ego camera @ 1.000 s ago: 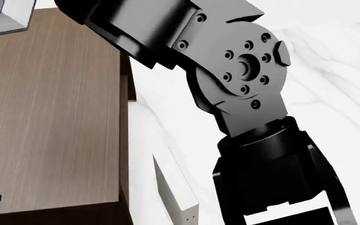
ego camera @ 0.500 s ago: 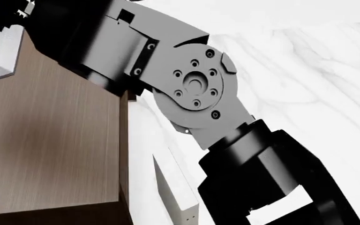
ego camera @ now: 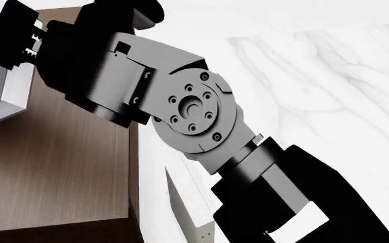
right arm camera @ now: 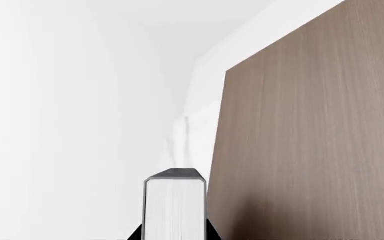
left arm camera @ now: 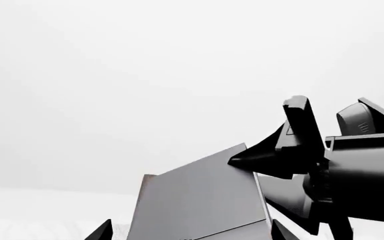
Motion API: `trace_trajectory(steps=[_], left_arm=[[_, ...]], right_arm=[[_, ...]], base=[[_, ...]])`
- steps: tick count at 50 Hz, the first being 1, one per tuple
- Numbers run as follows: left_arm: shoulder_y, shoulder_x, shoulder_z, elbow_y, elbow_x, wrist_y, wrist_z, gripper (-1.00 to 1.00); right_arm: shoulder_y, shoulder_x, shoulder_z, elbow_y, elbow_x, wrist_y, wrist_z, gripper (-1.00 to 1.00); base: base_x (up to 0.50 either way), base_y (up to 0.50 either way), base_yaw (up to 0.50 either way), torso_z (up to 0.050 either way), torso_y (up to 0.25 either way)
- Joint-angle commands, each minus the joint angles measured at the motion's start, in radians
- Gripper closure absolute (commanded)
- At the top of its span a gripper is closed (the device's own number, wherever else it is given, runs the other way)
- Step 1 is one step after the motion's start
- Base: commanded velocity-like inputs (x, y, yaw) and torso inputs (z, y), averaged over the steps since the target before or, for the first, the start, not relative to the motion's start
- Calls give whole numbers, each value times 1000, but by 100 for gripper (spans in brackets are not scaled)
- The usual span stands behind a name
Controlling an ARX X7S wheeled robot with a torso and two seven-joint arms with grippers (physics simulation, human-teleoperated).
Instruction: Pick up the book in the middle and place it on the cabinet shelf.
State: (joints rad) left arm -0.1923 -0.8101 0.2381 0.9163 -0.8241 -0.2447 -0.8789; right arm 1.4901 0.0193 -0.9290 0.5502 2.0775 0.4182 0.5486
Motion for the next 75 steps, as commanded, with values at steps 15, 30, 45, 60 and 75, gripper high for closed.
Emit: trace_trajectory(steps=[15, 30, 45, 60, 75], left_arm=[[-3, -5, 4, -1, -3, 2, -6, -100], [1, -4, 10, -8, 5, 10, -2, -100], [0, -3, 17, -10, 9, 11, -3, -100], [1, -6, 20, -2, 9, 11, -13, -100], [2, -10, 18, -15, 8, 23, -2, -100]], right_arm=[[-7, 14, -40, 44, 13, -40, -68, 100], [-30, 11, -72, 123, 29, -50, -96, 100], [-48, 14, -102, 162, 33, -70, -103, 100], [-49, 28, -107, 138, 44, -81, -101, 100], [-34, 12, -121, 190, 51, -78, -143, 100]], base=[[0, 0, 0, 0, 1], [0, 0, 0, 0, 0], [0, 0, 0, 0, 0], [1, 0, -2, 0, 1], [0, -1, -2, 0, 0]])
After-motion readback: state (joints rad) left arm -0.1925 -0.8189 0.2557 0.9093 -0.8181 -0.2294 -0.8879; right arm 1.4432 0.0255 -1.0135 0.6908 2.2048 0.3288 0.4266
